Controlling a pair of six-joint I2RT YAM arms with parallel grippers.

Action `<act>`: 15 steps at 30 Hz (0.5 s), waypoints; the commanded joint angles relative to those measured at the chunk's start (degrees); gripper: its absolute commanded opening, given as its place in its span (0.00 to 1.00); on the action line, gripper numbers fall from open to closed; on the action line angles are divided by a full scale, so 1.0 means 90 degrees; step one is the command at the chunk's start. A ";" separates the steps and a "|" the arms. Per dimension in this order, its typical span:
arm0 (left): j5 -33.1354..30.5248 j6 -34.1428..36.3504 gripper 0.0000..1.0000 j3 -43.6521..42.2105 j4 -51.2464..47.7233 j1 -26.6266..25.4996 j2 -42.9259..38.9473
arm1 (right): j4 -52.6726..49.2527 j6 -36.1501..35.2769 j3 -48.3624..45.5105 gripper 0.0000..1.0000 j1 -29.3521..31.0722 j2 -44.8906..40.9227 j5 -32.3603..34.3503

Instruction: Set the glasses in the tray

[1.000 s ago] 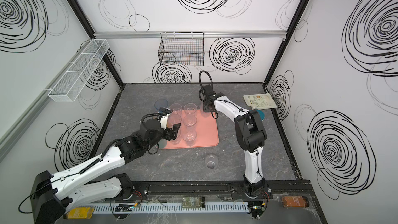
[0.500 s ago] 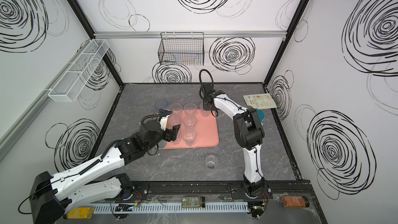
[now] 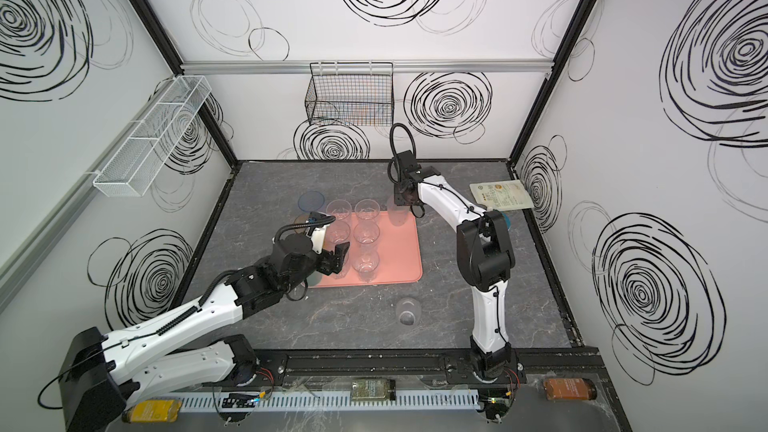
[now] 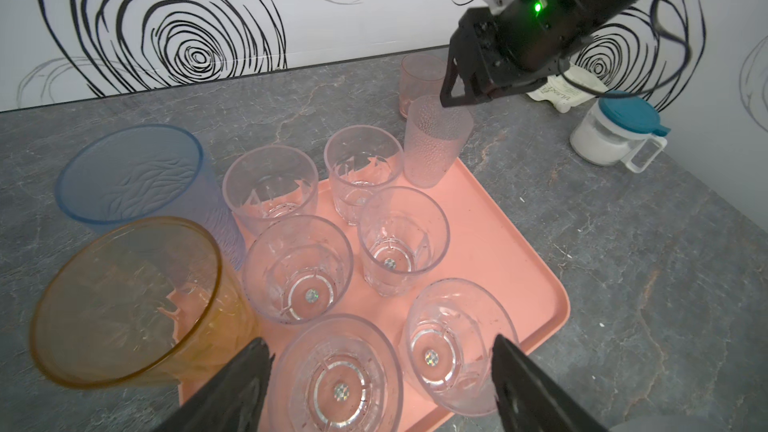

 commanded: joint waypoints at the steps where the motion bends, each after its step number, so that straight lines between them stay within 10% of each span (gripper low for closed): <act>1: -0.0143 0.0337 0.87 0.0064 0.0728 -0.0350 0.0186 | -0.0035 0.0167 0.0076 0.47 -0.0395 -0.0663 -0.0098; 15: -0.0596 0.1170 0.91 -0.0606 0.1622 -0.1474 0.0093 | 0.1467 0.0974 -0.0237 0.58 -0.1163 -0.0074 -0.1465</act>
